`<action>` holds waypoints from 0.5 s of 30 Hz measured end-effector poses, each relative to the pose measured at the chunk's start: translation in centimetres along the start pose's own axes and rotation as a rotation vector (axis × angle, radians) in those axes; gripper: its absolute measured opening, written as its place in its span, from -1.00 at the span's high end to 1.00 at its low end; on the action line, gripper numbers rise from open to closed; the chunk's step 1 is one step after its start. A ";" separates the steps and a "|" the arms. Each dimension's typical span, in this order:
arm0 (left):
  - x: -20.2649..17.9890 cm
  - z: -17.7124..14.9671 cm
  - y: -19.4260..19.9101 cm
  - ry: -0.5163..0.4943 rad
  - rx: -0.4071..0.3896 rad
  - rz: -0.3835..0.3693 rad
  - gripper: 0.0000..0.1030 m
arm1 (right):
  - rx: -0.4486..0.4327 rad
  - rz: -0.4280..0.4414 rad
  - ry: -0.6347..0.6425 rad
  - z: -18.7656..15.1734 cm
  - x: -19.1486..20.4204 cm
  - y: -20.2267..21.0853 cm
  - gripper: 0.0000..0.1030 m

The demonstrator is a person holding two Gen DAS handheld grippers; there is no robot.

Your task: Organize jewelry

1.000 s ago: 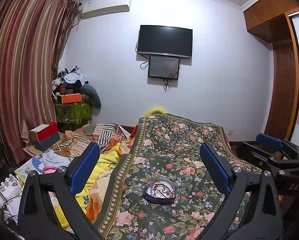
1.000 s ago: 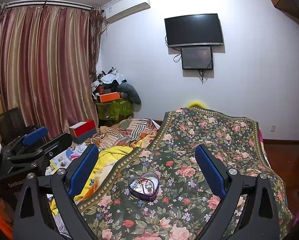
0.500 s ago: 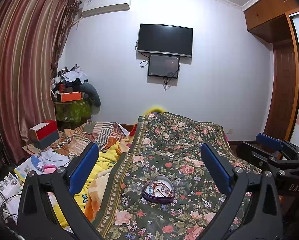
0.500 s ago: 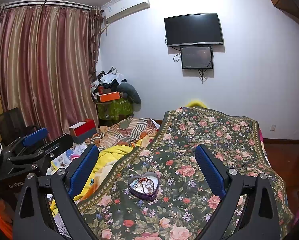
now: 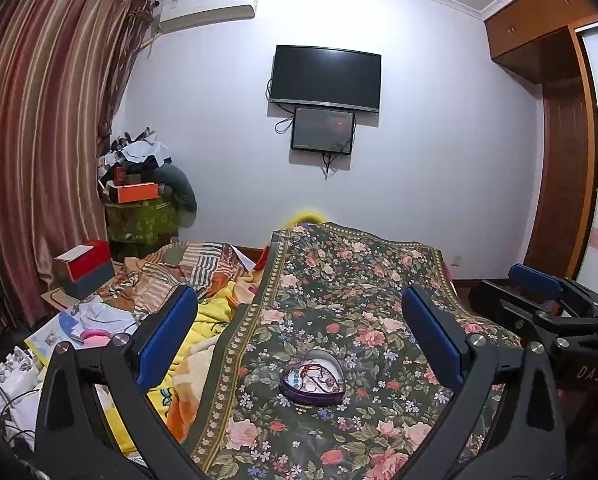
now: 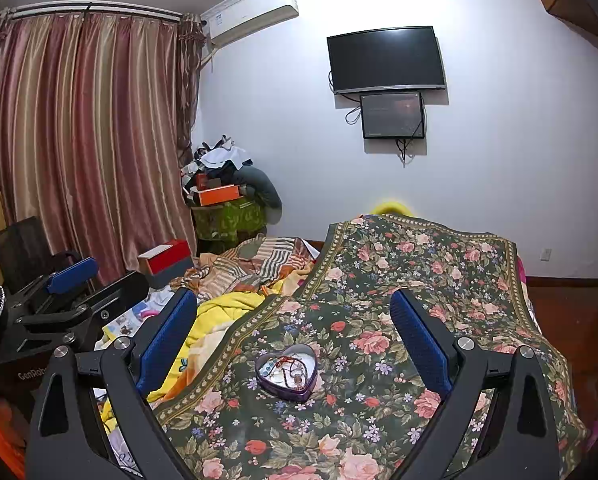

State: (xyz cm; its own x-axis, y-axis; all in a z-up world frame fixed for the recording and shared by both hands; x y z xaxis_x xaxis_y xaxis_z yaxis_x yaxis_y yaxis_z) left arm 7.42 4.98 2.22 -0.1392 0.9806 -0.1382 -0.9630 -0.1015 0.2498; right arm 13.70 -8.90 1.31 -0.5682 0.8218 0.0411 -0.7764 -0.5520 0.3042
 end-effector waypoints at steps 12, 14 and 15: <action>-0.3 -0.1 -0.3 -0.009 0.014 -0.008 -0.99 | 0.004 -0.006 -0.012 -0.1 -0.5 0.0 -0.87; -0.4 -0.2 -0.3 -0.008 0.017 -0.012 -0.99 | 0.003 -0.007 -0.014 -0.2 -0.7 0.1 -0.87; -0.5 -0.3 -0.4 -0.008 0.019 -0.014 -0.99 | 0.004 -0.008 -0.015 -0.1 -0.7 0.1 -0.87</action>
State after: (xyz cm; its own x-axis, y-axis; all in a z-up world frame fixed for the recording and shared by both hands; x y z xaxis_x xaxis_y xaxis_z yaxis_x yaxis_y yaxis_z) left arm 7.78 4.52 1.93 -0.1242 0.9832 -0.1340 -0.9601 -0.0849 0.2665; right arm 13.93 -9.54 1.19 -0.5580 0.8281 0.0533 -0.7796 -0.5451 0.3082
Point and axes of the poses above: each gripper's, at about its wrist camera, not at the fingertips, and y roughly against the way its jaws point, x to its left, z to its top, the point moved 10 cm from there along -y, roughly the way its jaws point, and after that the axes turned 3 degrees about y, right-handed, at the moved point
